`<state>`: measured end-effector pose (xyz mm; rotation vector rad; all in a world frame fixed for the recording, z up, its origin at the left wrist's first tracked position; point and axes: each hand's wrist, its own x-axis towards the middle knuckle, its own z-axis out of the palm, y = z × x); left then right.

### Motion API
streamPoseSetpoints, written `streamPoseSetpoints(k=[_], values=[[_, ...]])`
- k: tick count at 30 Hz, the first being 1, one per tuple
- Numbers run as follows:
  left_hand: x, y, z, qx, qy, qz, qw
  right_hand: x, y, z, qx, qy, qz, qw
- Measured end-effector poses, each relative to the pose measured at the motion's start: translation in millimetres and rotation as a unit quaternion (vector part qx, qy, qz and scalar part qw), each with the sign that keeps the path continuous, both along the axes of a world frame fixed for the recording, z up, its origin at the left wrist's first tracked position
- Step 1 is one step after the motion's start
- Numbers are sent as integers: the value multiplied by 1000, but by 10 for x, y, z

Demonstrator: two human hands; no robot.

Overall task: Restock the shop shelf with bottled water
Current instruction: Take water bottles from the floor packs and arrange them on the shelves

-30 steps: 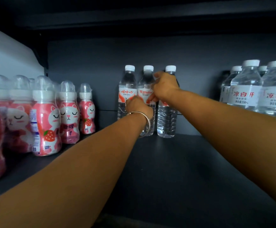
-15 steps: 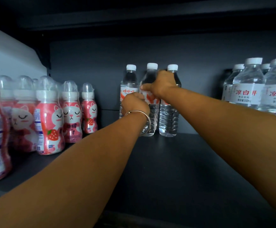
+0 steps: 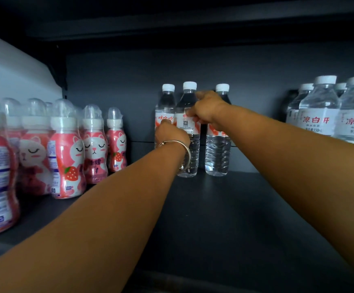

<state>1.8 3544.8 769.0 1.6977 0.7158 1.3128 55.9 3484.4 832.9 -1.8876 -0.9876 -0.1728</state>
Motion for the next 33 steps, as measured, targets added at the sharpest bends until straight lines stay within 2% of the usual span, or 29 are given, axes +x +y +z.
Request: streamPoseSetpoints(k=[9, 15, 19, 22, 29, 33], values=[[64, 29, -5, -16, -68, -12, 997, 0, 51, -21, -27, -118, -115, 986], [128, 81, -35, 37, 78, -2, 996, 30, 15, 8, -25, -88, -96, 991], [175, 84, -49, 33, 125, -11, 992, 79, -21, -2, -16, -51, -47, 998], [195, 81, -66, 47, 141, 7, 989, 99, -24, 16, -37, -54, -36, 997], [230, 80, -120, 42, 107, 21, 993, 128, 25, 70, -77, -118, -92, 986], [259, 93, -132, 83, 159, 21, 984, 150, 65, 89, -74, -142, -133, 978]])
